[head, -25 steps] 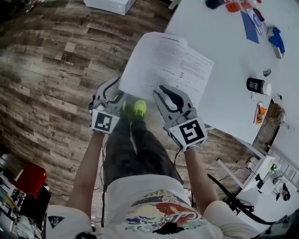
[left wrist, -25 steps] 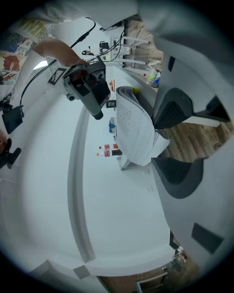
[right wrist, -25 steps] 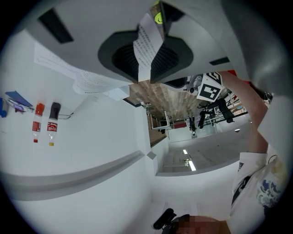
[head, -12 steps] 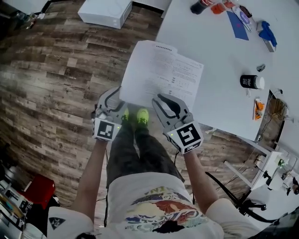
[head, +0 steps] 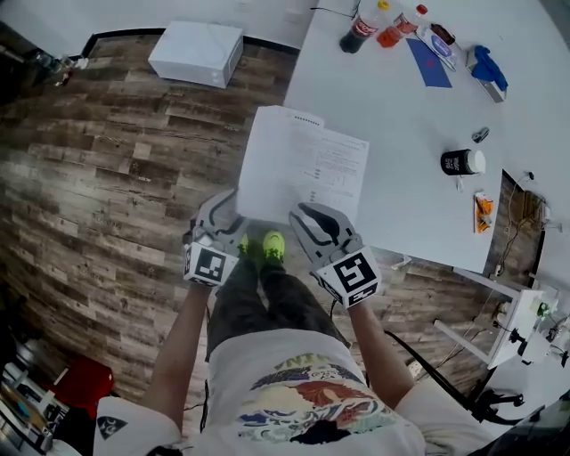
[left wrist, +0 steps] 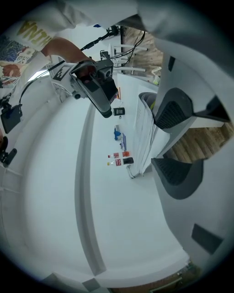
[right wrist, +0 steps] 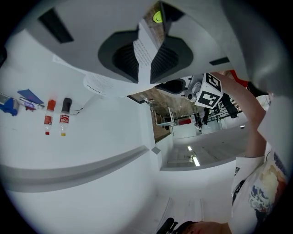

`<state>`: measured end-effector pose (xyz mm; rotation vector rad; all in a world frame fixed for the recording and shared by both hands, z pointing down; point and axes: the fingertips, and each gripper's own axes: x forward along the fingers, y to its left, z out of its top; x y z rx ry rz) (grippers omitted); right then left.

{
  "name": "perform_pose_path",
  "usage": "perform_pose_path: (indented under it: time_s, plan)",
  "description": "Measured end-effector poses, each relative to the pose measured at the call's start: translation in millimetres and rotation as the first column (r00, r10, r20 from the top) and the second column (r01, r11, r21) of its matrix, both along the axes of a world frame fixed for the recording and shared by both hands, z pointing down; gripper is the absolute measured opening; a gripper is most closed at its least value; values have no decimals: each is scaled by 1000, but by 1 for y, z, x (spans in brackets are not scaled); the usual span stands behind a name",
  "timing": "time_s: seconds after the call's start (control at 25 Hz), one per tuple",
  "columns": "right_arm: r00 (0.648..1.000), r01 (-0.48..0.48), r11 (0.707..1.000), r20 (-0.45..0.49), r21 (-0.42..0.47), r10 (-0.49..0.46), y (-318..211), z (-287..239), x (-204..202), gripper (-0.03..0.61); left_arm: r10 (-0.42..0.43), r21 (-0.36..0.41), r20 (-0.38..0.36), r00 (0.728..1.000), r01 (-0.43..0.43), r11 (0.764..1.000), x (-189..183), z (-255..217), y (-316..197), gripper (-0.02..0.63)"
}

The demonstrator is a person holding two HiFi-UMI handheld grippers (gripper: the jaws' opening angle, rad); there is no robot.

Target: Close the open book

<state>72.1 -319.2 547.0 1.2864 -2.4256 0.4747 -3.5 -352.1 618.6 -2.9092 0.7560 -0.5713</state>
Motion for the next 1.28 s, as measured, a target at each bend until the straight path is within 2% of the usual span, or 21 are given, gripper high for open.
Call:
perform_pose_path:
  time_s: [0.32, 0.52, 0.84, 1.28]
  plan:
    - [1000, -27, 1000, 5, 7, 26, 9, -10, 10, 78, 41, -21, -12, 999, -41, 999, 20, -21, 11, 187]
    - [998, -54, 998, 15, 15, 54, 14, -16, 24, 78, 104, -17, 10, 995, -104, 994, 44, -35, 18, 187]
    - [993, -113, 993, 28, 24, 113, 26, -24, 52, 78, 227, -20, 52, 973, -226, 974, 87, -51, 34, 187]
    - [978, -201, 978, 76, 61, 197, 48, -35, 100, 78, 337, -54, 66, 939, -334, 941, 144, -67, 72, 187]
